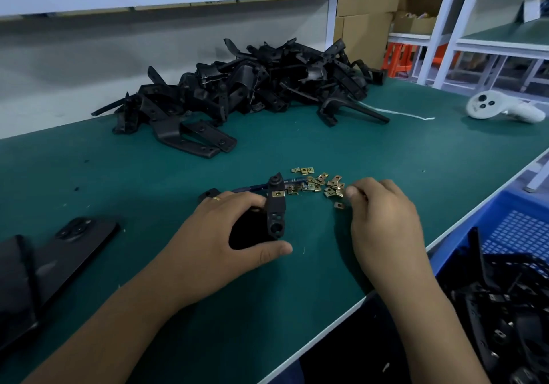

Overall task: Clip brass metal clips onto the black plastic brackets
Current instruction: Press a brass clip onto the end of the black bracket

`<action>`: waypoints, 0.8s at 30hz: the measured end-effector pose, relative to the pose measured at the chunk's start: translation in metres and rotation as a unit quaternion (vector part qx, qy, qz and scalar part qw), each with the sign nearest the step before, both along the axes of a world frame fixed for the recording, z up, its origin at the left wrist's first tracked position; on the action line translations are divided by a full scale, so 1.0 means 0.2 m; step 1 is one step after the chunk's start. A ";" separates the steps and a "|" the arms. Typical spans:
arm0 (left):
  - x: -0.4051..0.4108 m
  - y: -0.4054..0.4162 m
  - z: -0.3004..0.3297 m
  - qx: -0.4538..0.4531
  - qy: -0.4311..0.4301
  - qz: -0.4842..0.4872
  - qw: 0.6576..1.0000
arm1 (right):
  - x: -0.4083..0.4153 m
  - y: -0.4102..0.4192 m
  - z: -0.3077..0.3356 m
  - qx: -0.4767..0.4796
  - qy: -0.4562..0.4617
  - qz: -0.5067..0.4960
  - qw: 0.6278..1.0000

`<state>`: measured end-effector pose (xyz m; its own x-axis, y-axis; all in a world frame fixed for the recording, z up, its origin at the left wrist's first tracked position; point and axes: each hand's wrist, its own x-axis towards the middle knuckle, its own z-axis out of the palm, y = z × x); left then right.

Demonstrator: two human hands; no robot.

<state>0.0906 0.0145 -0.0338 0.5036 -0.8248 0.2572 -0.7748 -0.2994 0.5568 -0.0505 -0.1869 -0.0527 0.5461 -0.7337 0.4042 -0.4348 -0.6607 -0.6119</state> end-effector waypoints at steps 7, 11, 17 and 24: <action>0.00 0.01 0.00 0.006 -0.022 0.017 1.000 | -0.08 -0.05 0.05 0.049 0.024 0.066 0.996; 0.00 0.02 0.01 0.018 -0.054 0.019 0.998 | -0.05 -0.02 0.04 0.037 0.012 0.041 0.998; -0.02 0.01 0.02 0.026 -0.083 0.017 0.996 | -0.03 -0.01 0.03 0.027 -0.001 0.067 0.997; -0.03 -0.01 0.05 -0.014 -0.132 0.021 0.991 | -0.04 0.07 0.05 0.181 -0.130 0.257 0.940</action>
<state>0.0839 0.0122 -0.0240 0.4493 -0.7955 0.4065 -0.8819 -0.3220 0.3444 -0.0594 -0.1737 -0.0420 0.7839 -0.5145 0.3475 0.0806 -0.4707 -0.8786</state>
